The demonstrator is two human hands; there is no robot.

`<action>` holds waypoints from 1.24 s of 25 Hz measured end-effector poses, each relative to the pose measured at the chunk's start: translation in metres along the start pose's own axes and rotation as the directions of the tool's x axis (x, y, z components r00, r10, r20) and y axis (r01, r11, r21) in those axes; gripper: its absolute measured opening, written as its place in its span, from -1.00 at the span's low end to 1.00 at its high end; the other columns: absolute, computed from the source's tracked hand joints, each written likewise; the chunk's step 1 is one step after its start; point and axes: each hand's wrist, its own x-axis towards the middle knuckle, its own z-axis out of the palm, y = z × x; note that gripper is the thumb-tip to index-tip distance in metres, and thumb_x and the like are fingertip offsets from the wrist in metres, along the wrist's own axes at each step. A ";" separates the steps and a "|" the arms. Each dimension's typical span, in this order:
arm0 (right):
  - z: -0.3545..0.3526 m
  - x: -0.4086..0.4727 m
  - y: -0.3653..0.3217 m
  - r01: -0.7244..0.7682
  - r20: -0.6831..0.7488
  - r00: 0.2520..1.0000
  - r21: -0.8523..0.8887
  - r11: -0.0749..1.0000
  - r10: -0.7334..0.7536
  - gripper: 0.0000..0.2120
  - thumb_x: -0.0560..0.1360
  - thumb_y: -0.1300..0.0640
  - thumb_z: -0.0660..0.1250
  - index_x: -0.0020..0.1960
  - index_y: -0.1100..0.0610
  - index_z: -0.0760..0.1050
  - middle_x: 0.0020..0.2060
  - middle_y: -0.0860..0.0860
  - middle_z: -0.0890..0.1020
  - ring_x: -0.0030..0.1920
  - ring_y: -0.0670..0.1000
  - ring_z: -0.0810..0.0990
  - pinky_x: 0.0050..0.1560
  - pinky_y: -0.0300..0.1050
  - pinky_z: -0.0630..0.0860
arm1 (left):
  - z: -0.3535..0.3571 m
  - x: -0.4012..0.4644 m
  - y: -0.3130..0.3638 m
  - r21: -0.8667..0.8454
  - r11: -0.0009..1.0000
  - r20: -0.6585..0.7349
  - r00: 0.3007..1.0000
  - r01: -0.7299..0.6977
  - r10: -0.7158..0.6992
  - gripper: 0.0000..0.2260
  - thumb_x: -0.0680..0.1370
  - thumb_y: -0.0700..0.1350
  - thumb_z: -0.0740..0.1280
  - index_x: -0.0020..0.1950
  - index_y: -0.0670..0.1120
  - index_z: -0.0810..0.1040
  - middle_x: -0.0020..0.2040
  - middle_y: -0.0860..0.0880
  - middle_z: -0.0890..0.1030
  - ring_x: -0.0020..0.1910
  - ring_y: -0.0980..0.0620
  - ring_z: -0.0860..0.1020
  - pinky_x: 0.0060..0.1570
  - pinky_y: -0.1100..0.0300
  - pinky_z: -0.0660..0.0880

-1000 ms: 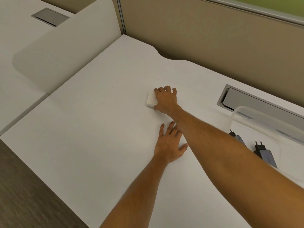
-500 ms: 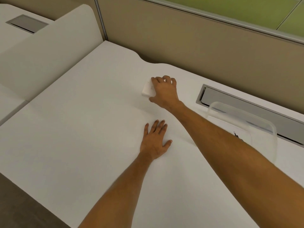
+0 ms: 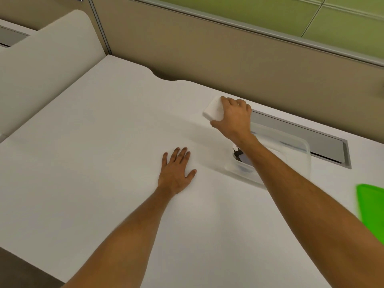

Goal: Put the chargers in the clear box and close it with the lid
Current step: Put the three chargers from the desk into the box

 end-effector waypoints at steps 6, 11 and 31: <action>-0.012 -0.038 0.070 -0.179 0.002 0.984 0.016 0.984 0.179 -0.30 0.33 -0.13 0.44 0.37 0.11 0.34 0.29 0.09 0.52 0.27 0.23 0.41 0.28 0.13 0.28 | 0.001 0.000 -0.002 0.014 1.000 -0.002 1.000 -0.011 0.011 -0.37 0.54 0.28 -0.08 0.54 -0.01 0.05 0.58 0.05 0.04 0.56 0.02 -0.04 0.51 -0.13 -0.13; -0.003 -0.071 0.115 -0.234 0.110 0.966 -0.020 0.972 0.235 -0.28 0.34 -0.12 0.47 0.40 0.09 0.32 0.30 0.10 0.52 0.28 0.22 0.40 0.26 0.13 0.35 | 0.002 0.000 -0.002 0.037 0.999 -0.001 1.000 -0.011 0.011 -0.37 0.55 0.28 -0.08 0.54 -0.01 0.03 0.58 0.05 0.03 0.56 0.03 -0.05 0.51 -0.12 -0.13; 0.043 -0.066 0.141 -0.049 0.367 0.925 -0.140 0.989 0.098 -0.33 0.40 -0.16 0.40 0.41 0.05 0.29 0.36 0.05 0.47 0.35 0.17 0.36 0.36 0.20 0.24 | 0.000 0.000 -0.003 0.026 0.999 -0.002 1.000 -0.018 0.018 -0.38 0.56 0.27 -0.05 0.55 -0.01 0.04 0.58 0.03 0.05 0.56 0.02 -0.04 0.51 -0.13 -0.10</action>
